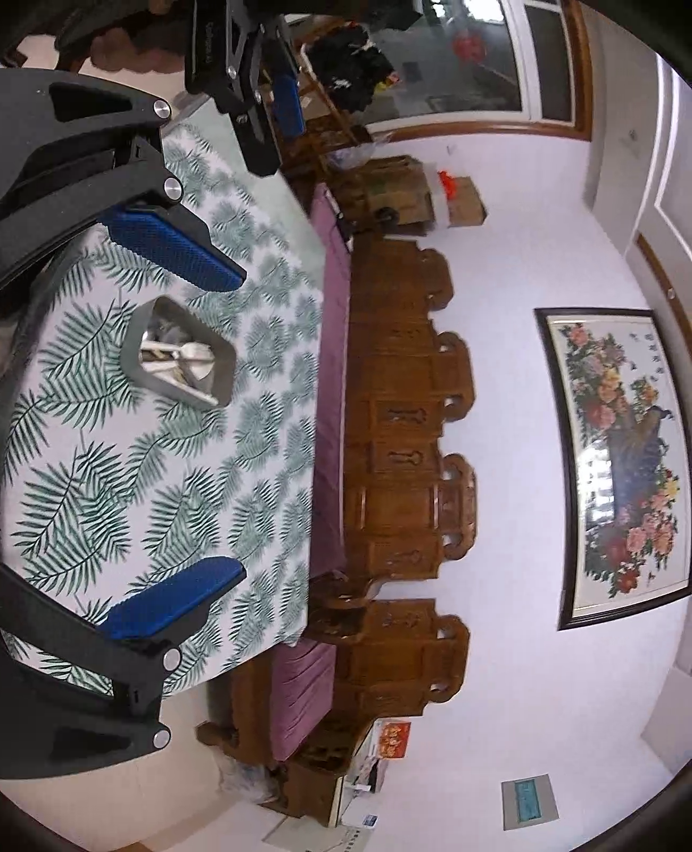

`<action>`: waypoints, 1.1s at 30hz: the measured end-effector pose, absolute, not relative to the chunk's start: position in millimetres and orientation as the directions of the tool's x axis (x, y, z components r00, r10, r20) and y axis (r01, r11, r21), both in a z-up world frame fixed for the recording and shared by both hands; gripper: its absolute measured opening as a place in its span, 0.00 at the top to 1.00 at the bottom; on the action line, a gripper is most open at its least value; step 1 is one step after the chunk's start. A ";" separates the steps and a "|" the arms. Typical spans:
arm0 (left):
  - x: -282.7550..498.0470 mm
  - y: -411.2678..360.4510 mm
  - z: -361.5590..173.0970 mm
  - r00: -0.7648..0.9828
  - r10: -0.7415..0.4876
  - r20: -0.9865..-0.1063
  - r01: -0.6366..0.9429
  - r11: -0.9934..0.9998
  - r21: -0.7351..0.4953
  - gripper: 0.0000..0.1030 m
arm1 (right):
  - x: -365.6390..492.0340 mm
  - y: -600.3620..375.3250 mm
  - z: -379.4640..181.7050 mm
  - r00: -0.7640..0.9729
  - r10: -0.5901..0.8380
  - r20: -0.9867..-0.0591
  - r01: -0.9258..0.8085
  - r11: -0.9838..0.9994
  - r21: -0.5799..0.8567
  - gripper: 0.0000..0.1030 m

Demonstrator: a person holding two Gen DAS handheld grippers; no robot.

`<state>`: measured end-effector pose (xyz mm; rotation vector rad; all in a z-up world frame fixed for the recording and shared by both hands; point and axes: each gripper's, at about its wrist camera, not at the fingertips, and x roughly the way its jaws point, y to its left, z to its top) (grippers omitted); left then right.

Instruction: Organize utensils

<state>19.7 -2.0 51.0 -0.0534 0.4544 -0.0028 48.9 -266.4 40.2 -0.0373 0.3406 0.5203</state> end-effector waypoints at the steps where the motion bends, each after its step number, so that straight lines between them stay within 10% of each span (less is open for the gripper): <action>1: 16.3 -4.1 55.6 0.905 -0.024 -0.425 0.000 0.998 -0.055 0.08 | 46.0 -266.6 44.2 0.814 0.484 -0.321 -0.496 0.867 0.050 0.03; 33: -10.6 -12.1 66.4 0.933 -0.005 -0.359 -0.014 0.999 -0.050 0.08 | 31.4 -267.0 59.8 0.809 0.509 -0.295 -0.517 0.854 0.057 0.03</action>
